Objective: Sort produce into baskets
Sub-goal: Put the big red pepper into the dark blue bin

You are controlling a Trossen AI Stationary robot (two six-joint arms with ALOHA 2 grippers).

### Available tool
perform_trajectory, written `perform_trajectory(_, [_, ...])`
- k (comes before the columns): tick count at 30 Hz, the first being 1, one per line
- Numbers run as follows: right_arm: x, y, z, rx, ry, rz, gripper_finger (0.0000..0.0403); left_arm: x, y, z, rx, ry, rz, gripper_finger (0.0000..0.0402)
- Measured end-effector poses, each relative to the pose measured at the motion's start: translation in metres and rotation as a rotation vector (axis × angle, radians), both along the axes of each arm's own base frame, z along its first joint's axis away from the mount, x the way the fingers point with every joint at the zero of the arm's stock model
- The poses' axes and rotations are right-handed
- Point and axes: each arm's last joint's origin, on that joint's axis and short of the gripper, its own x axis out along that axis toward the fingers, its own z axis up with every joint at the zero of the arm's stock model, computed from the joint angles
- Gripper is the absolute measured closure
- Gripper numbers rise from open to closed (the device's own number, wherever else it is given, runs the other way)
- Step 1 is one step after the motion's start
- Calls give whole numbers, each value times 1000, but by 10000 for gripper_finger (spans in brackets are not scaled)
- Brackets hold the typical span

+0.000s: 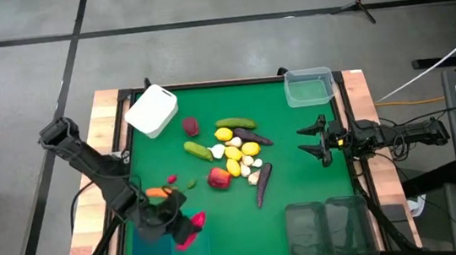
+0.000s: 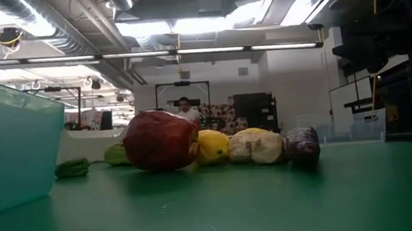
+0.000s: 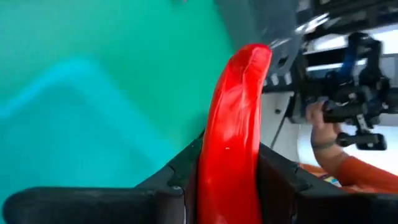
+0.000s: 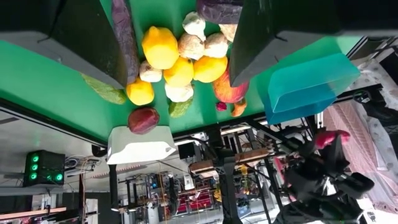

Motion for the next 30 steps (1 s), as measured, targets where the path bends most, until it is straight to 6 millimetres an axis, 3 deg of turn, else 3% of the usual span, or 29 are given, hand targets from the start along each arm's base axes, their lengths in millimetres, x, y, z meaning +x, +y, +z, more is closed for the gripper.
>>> perform_trajectory(7, [0,0,0,0,0,-1,123,-35,-10,9,-118,292,174,289])
perform_trajectory(12, [0,0,0,0,0,-1,123,-51,-10,21,-86,461,301,289])
perform_trajectory(16, [0,0,0,0,0,-2,123,-52,-17,15,-81,640,322,289])
perform_trajectory(24, [0,0,0,0,1,-2,123,-37,-41,-17,-73,708,317,289])
perform_trajectory(30, [0,0,0,0,1,-2,123,-42,-44,-27,-36,826,313,289])
